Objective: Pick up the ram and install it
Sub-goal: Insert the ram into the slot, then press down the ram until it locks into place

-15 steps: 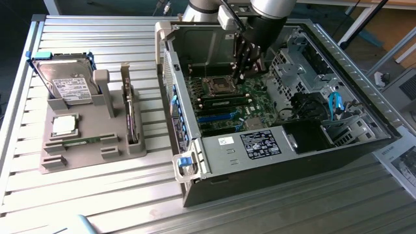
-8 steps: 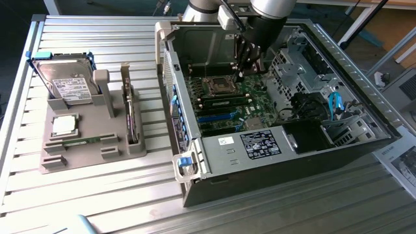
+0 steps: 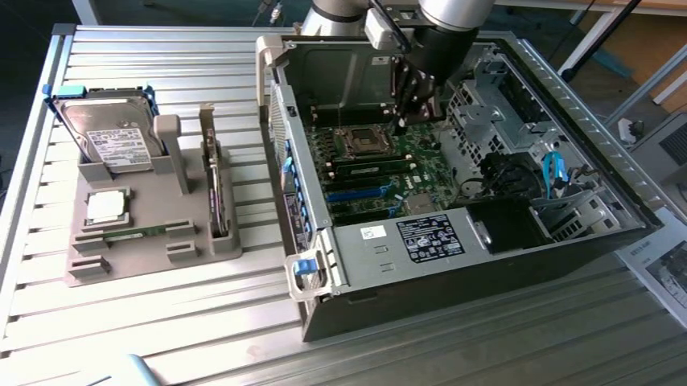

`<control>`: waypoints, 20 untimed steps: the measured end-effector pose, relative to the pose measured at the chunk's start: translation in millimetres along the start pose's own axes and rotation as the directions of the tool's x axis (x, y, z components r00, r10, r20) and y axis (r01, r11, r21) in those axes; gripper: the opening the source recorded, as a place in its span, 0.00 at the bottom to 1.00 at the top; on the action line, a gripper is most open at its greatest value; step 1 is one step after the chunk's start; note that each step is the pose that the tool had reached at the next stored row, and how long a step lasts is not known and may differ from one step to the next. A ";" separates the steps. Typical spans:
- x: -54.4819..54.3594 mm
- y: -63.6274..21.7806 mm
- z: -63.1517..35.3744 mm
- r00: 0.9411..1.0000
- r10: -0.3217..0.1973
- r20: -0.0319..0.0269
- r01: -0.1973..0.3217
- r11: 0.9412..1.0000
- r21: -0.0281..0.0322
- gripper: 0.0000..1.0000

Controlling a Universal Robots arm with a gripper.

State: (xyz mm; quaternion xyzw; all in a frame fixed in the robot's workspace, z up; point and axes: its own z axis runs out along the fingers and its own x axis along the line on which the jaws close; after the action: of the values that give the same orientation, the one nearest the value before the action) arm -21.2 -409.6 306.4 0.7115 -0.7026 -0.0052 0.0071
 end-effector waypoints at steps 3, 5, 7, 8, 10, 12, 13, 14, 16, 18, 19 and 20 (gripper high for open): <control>0.2 -19.1 -0.3 1.000 0.000 0.000 0.000 1.000 0.000 0.11; 0.3 -23.7 -0.3 1.000 0.000 0.000 0.000 1.000 0.000 0.11; 0.3 -26.3 -0.4 1.000 0.000 0.000 0.000 1.000 0.000 0.11; 0.3 -27.9 -0.5 1.000 0.000 0.000 0.000 1.000 0.000 0.11; 0.4 -31.9 -0.4 1.000 0.000 0.000 0.000 1.000 0.000 0.11; 0.4 -34.3 -0.6 1.000 0.000 0.000 0.000 1.000 0.000 0.11; 0.4 -34.6 -0.5 1.000 0.000 0.000 0.000 1.000 0.000 0.11; 0.4 -34.7 -0.5 1.000 0.000 0.000 0.000 1.000 0.000 0.11; 0.4 -34.7 -0.5 1.000 0.000 0.000 0.000 1.000 0.000 0.11; 0.4 -34.7 -0.5 1.000 0.000 0.000 0.000 1.000 0.000 0.11; 0.4 -34.7 -0.5 1.000 0.000 0.000 0.000 1.000 0.000 0.11; 0.4 -34.7 -0.5 1.000 0.000 0.000 0.000 1.000 0.000 0.11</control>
State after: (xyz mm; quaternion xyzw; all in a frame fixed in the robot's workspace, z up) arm 13.5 -409.6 306.4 0.7115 -0.7026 -0.0052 0.0070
